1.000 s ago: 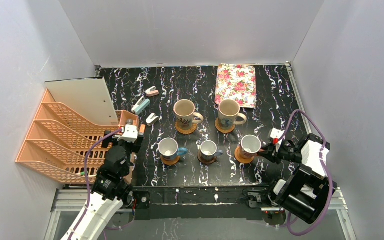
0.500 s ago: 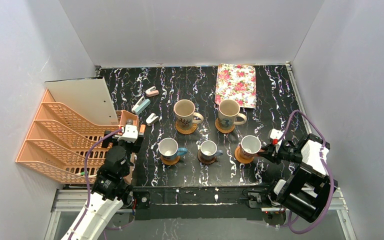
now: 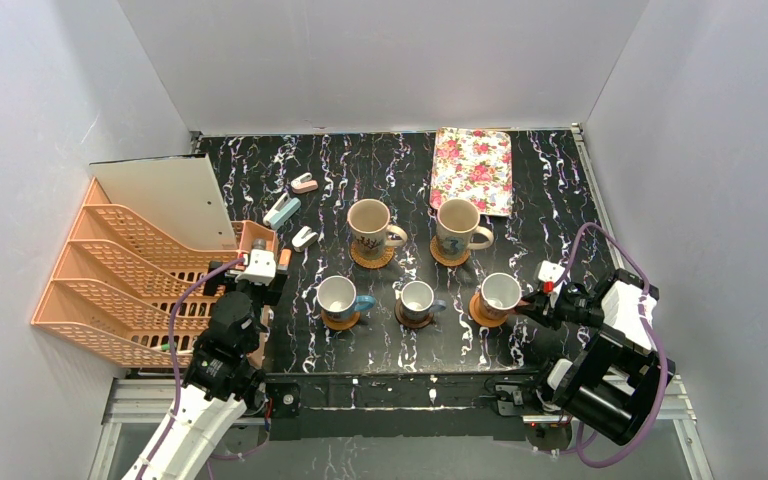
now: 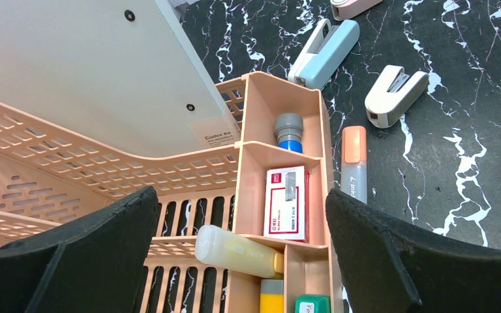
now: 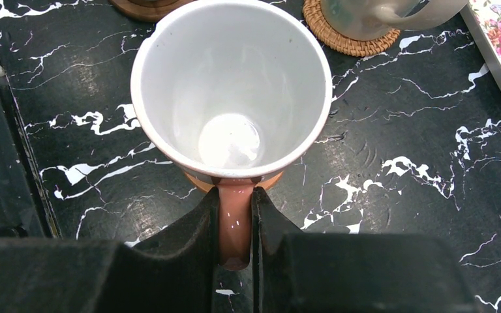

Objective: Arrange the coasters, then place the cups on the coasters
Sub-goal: Place the cup on the coaster.

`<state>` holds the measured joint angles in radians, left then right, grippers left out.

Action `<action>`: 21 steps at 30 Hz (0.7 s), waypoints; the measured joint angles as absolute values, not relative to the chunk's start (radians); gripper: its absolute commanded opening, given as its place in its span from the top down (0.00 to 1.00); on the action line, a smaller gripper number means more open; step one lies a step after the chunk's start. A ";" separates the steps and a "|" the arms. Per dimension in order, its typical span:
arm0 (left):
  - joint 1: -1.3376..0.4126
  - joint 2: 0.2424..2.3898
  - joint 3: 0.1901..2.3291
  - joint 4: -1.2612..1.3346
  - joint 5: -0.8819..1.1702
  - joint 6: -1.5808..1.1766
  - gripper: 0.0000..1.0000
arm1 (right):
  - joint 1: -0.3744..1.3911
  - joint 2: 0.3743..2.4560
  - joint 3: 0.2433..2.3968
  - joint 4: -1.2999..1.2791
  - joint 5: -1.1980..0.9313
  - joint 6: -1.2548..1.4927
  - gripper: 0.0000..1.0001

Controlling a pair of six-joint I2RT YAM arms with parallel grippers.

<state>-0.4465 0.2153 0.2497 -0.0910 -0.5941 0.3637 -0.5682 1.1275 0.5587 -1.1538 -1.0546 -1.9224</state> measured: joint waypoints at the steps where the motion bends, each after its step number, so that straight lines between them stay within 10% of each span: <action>1: -0.447 0.215 0.250 -0.091 -0.594 0.364 0.02 | -0.568 1.127 0.559 -1.154 -1.054 -1.926 0.99; 21: -0.447 0.215 0.249 -0.091 -0.594 0.364 0.02 | -0.568 1.127 0.558 -1.182 -1.047 -1.987 0.95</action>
